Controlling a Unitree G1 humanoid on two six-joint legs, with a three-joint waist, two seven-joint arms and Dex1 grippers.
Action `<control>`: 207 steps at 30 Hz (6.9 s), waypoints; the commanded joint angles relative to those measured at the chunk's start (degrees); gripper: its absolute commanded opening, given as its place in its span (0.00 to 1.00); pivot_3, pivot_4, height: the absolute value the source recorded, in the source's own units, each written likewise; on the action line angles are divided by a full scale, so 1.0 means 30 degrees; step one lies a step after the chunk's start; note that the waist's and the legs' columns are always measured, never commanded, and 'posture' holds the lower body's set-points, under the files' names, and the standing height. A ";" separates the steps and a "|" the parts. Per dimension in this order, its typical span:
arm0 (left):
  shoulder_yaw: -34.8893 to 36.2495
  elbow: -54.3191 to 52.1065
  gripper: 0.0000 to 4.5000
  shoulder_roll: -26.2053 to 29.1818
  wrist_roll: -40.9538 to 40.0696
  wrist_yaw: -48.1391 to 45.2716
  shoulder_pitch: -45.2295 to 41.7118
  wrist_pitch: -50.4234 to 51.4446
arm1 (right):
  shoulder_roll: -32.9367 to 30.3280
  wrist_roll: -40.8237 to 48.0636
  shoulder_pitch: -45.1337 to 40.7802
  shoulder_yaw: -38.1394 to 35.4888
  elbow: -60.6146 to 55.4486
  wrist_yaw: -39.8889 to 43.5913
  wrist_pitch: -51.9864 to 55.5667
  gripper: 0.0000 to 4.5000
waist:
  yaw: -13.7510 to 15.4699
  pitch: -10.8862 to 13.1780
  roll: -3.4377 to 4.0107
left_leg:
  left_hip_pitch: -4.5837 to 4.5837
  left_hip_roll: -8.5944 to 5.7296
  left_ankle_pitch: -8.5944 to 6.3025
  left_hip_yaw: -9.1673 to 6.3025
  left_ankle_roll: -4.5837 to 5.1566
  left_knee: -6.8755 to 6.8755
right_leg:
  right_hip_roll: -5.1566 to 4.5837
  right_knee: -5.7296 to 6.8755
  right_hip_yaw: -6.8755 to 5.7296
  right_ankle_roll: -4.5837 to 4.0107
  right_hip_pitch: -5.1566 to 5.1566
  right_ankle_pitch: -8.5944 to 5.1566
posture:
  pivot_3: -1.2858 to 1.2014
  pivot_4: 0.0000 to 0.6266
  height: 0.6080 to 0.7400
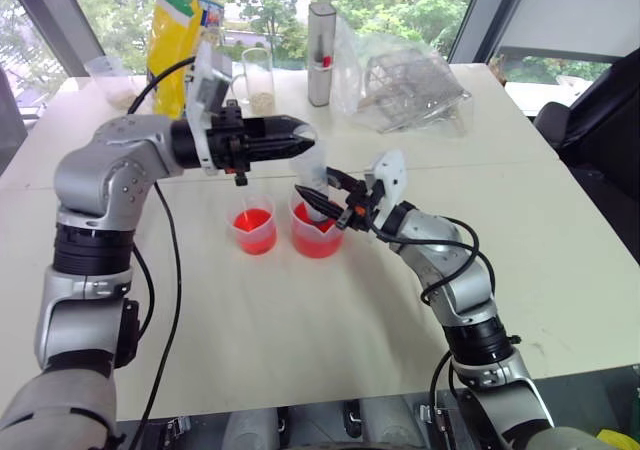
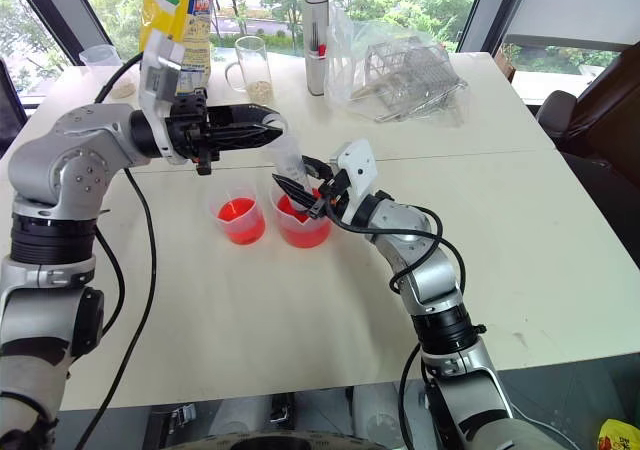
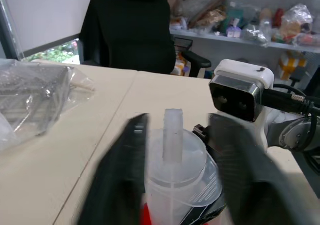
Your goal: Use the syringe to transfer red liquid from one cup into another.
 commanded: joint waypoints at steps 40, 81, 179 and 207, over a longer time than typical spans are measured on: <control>0.1389 0.1727 0.01 -0.0115 0.0241 0.0396 -0.3494 -0.0925 | -0.0579 0.0444 0.0636 0.1310 0.0356 0.0978 0.1019 0.32 | -0.0007 -0.0001 -0.0001 | 0.0003 -0.0001 0.0001 -0.0002 -0.0001 0.0004 | 0.0001 0.0013 0.0000 0.0000 0.0000 0.0000 | 0.52 0.24 1.00; 0.1304 -0.0053 1.00 0.0714 -0.0355 0.0129 -0.0838 0.0512 | -0.0625 0.1005 -0.1527 -0.0174 -0.1877 0.0113 0.1921 0.32 | 0.0034 -0.0001 -0.0001 | 0.0000 -0.0001 0.0003 -0.0005 -0.0003 0.0012 | -0.0004 0.0020 0.0000 0.0001 -0.0001 0.0001 | 0.52 0.24 1.00; 0.3558 -0.3444 0.00 0.5236 -0.2574 0.1868 0.4380 0.1654 | 0.4337 0.2605 -0.9287 -0.0905 0.3688 -0.0259 0.2129 0.32 | -0.0104 -0.0004 -0.0007 | 0.0000 0.0026 0.0008 -0.0007 -0.0013 0.0007 | -0.0022 0.0027 -0.0006 -0.0003 -0.0007 0.0001 | 0.52 0.24 1.00; 0.6043 -0.0861 1.00 0.6008 -0.3976 0.2558 0.0765 0.3233 | 0.4768 0.1821 -0.6472 0.0855 0.3458 0.0124 0.2539 0.32 | -0.0114 -0.0003 -0.0010 | -0.0002 0.0028 0.0008 -0.0007 -0.0013 0.0001 | -0.0017 0.0021 -0.0009 -0.0003 -0.0011 0.0000 | 0.52 0.24 1.00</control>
